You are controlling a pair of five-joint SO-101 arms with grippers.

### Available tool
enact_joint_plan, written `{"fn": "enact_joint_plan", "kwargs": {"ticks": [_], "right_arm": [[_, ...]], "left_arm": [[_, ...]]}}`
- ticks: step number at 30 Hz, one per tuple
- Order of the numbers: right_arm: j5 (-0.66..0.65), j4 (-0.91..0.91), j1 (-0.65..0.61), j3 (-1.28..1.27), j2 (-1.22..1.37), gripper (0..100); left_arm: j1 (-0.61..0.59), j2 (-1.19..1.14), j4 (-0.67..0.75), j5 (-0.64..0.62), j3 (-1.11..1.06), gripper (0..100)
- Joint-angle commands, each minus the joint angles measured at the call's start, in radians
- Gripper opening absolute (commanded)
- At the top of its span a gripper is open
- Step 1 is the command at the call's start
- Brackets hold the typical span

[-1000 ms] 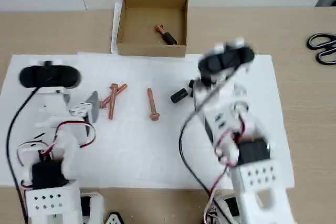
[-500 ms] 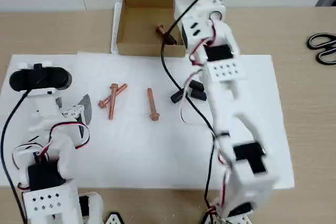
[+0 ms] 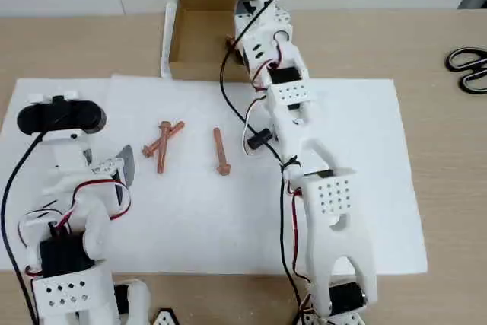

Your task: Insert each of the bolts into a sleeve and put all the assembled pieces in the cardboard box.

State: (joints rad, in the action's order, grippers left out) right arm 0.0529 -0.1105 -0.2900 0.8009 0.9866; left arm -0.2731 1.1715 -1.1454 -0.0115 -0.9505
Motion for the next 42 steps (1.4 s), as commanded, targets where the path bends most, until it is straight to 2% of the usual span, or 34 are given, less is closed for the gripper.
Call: {"fn": "enact_joint_plan", "kwargs": {"ticks": [1, 10, 21, 31, 42], "right_arm": [[-0.006, 0.022, -0.001, 0.112, 0.031, 3.0], [-0.006, 0.022, -0.001, 0.115, 0.105, 14.3], [-0.009, 0.013, 0.005, 0.118, 0.070, 14.9], [-0.009, -0.305, 0.070, 0.118, -0.251, 14.8], [-0.006, -0.940, 0.076, 0.118, -0.590, 14.7]], "left_arm": [[-0.006, 0.018, -0.005, 0.000, 0.041, 22], [-0.002, 0.018, -0.003, 0.000, 0.041, 22], [0.000, 0.018, -0.002, 0.000, 0.044, 22], [0.000, 0.018, 0.002, 0.000, 0.050, 22], [0.000, 0.018, -0.005, 0.000, 0.044, 22]]}}
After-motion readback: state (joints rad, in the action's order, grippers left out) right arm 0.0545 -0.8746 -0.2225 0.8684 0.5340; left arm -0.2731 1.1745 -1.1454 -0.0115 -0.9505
